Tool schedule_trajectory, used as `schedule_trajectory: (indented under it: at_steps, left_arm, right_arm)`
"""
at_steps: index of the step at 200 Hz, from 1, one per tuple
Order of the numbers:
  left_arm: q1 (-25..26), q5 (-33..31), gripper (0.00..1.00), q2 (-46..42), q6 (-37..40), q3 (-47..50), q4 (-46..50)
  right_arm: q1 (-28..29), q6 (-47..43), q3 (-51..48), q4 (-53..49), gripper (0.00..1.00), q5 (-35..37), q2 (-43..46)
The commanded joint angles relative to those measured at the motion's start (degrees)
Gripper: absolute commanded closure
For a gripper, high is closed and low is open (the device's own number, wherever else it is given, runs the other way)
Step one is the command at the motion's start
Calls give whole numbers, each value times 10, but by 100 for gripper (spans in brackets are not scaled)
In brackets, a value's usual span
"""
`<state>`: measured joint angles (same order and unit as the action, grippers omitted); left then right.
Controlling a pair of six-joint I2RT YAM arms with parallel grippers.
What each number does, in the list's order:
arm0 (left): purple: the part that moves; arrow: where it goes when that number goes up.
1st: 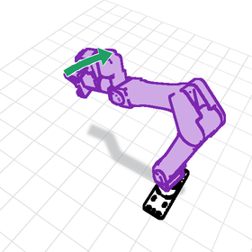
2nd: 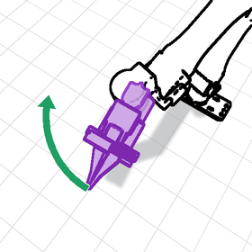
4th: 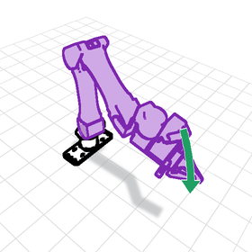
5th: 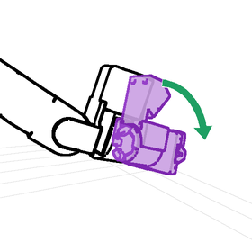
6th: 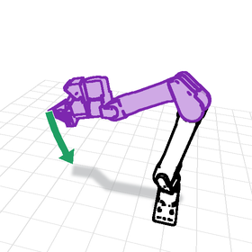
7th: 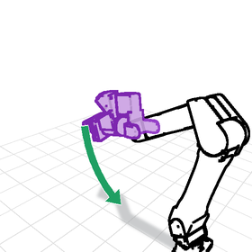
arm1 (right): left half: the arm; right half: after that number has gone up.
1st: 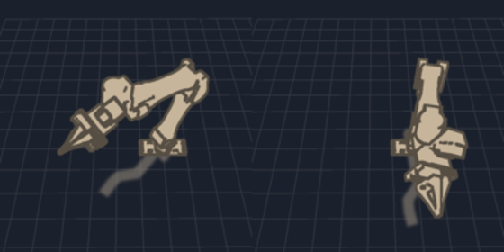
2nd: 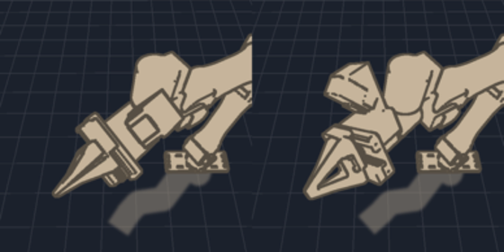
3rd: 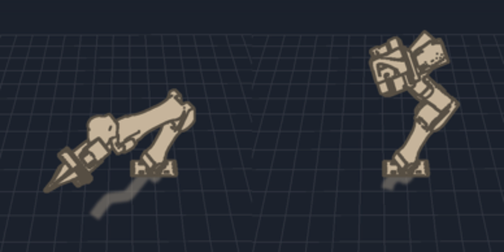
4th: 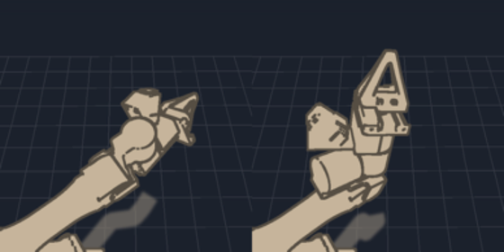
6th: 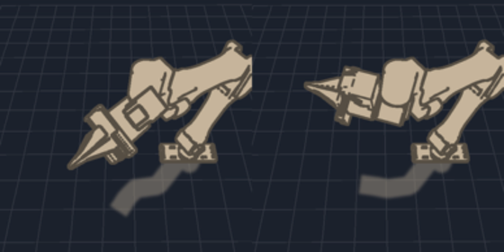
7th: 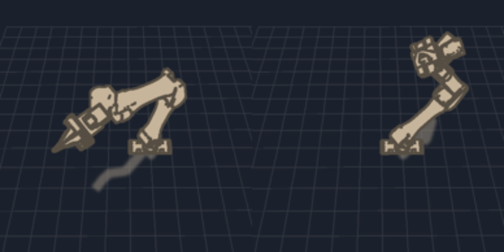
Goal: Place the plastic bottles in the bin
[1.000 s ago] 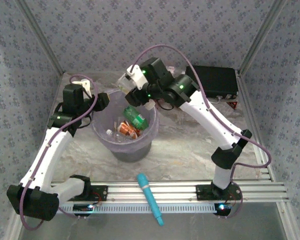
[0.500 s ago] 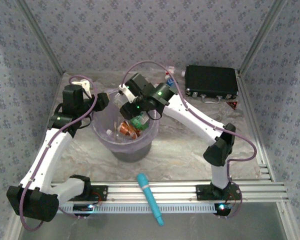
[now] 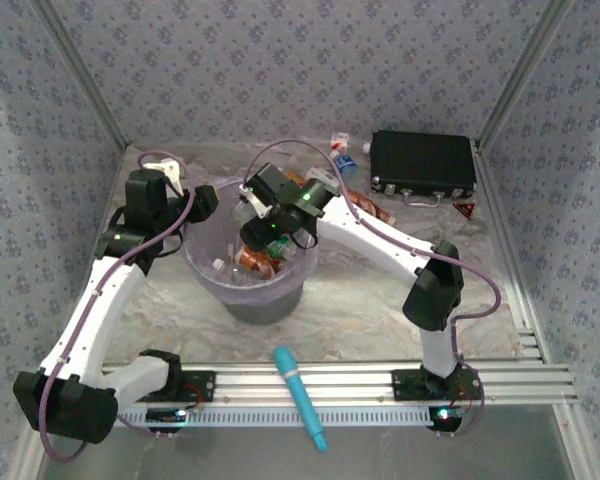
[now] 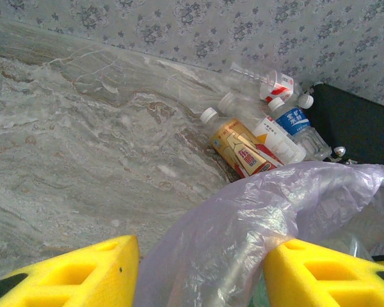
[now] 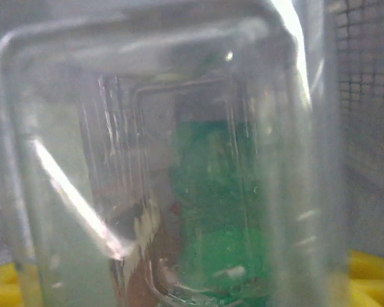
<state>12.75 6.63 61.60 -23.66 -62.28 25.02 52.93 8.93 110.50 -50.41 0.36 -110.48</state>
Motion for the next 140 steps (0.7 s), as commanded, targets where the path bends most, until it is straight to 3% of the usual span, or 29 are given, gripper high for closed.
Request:
schedule_trajectory:
  at_steps: [1, 17, 81, 140]
  left_arm:
    - [-2, -9, 47, 3, -7, 9, 7]
    - [-2, -8, 47, 4, -8, 8, 7]
    - [-2, -7, 46, 5, -6, 2, 9]
    - [-2, -5, 46, 7, -6, 1, 9]
  right_arm:
    - [4, -11, 3, -1, 13, 12, -4]
    - [9, -28, 8, -3, 0, 13, 1]
    - [38, -92, 49, -10, 1, 34, 61]
    - [22, -151, 53, 9, 0, 62, 139]
